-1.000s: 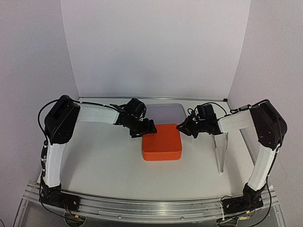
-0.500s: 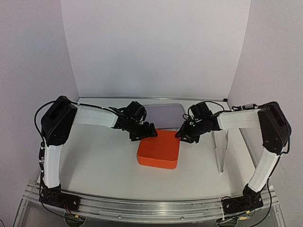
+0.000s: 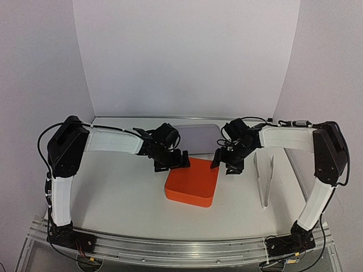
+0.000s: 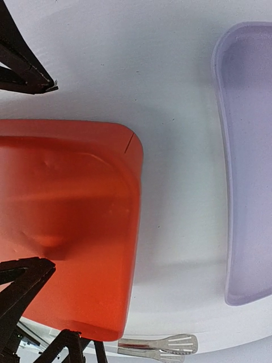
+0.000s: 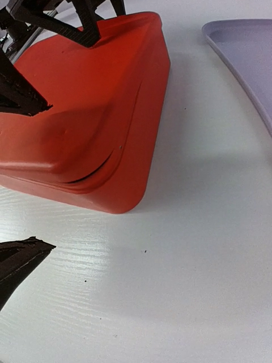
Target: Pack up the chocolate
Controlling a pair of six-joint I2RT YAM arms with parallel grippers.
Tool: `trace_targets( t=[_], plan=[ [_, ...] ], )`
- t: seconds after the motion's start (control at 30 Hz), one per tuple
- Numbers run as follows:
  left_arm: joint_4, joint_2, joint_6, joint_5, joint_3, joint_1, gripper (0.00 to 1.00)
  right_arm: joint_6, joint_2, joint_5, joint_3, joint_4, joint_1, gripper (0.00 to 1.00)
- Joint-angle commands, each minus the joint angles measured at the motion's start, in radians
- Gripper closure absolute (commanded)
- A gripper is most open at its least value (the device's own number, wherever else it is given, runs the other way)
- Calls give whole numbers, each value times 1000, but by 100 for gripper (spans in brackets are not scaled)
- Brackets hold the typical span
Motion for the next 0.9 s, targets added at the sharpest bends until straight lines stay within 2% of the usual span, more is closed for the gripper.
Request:
trace_targets(
  t=[0.0, 0.23, 0.37, 0.57, 0.87],
  plan=[
    [-30, 4, 28, -11, 58, 5, 0, -45, 21, -9, 40, -44, -20, 28],
    [-20, 42, 53, 19, 84, 6, 0, -73, 125, -83, 127, -37, -20, 31],
    [-10, 67, 69, 53, 105, 6, 1, -55, 157, -113, 141, -13, -20, 36],
    [-18, 124, 109, 121, 161, 5, 13, -66, 194, -179, 147, 32, -19, 39],
    [-133, 227, 221, 80, 309, -37, 30, -118, 243, -253, 184, 58, -18, 43]
  ],
)
